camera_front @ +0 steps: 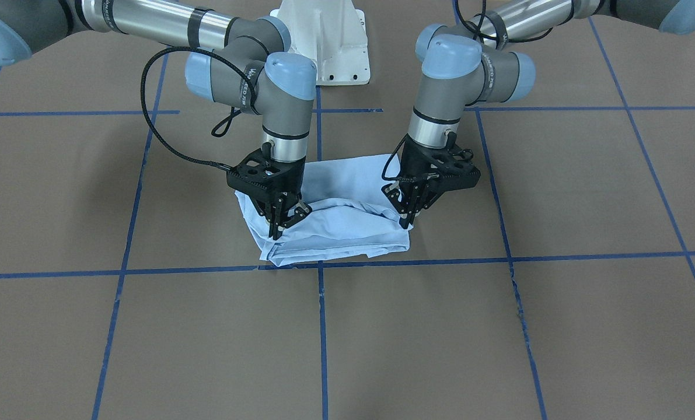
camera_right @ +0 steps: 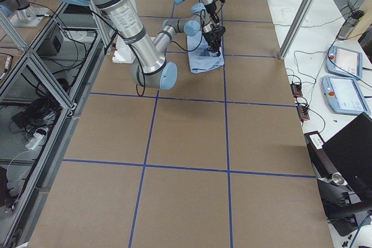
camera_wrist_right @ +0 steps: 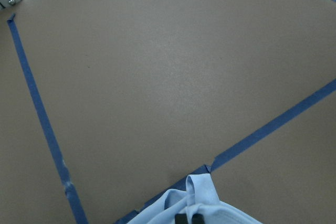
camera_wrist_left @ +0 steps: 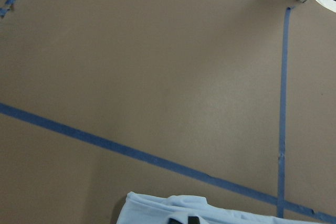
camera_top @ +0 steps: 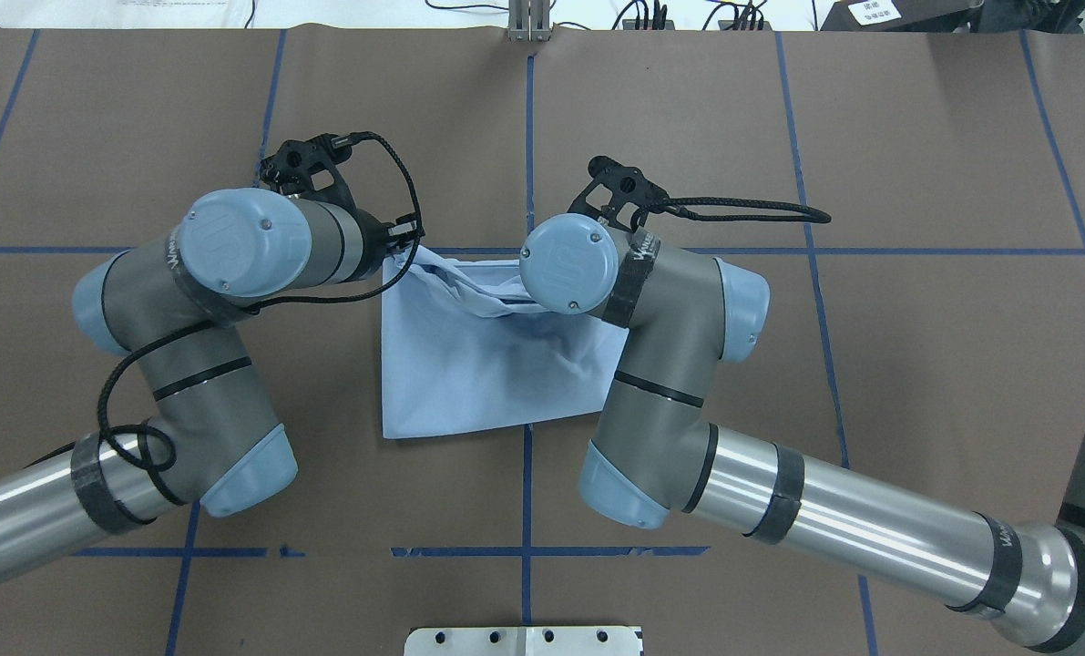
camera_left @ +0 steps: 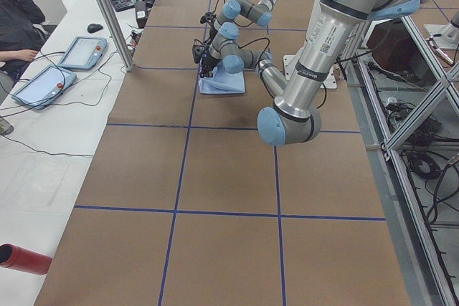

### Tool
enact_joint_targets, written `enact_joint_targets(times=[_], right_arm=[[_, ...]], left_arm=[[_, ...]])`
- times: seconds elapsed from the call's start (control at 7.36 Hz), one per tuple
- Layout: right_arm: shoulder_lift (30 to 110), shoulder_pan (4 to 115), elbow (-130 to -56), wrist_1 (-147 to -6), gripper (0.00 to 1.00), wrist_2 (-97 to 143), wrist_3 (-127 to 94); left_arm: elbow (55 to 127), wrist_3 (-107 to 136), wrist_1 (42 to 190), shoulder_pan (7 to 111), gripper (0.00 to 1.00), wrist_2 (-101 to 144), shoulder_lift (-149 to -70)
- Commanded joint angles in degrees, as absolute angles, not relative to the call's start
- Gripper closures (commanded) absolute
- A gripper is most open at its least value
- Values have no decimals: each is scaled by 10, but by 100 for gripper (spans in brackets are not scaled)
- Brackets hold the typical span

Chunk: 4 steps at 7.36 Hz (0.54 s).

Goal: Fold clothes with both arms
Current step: 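Lift the near edge with both grippers and fold it away from the robot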

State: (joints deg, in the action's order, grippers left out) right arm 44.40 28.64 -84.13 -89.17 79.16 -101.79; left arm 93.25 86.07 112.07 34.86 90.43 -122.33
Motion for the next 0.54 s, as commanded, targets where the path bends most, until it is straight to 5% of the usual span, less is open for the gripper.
enact_joint_targets(times=[0.0,0.41], right_arm=[[441,290,-824,-887,100,793,-995],[446,300,-822,-887,100,794,-974]], left_arm=[[891,837,1148,352,100,904,-1232],[891,834,1152,352,100,904,-1229]])
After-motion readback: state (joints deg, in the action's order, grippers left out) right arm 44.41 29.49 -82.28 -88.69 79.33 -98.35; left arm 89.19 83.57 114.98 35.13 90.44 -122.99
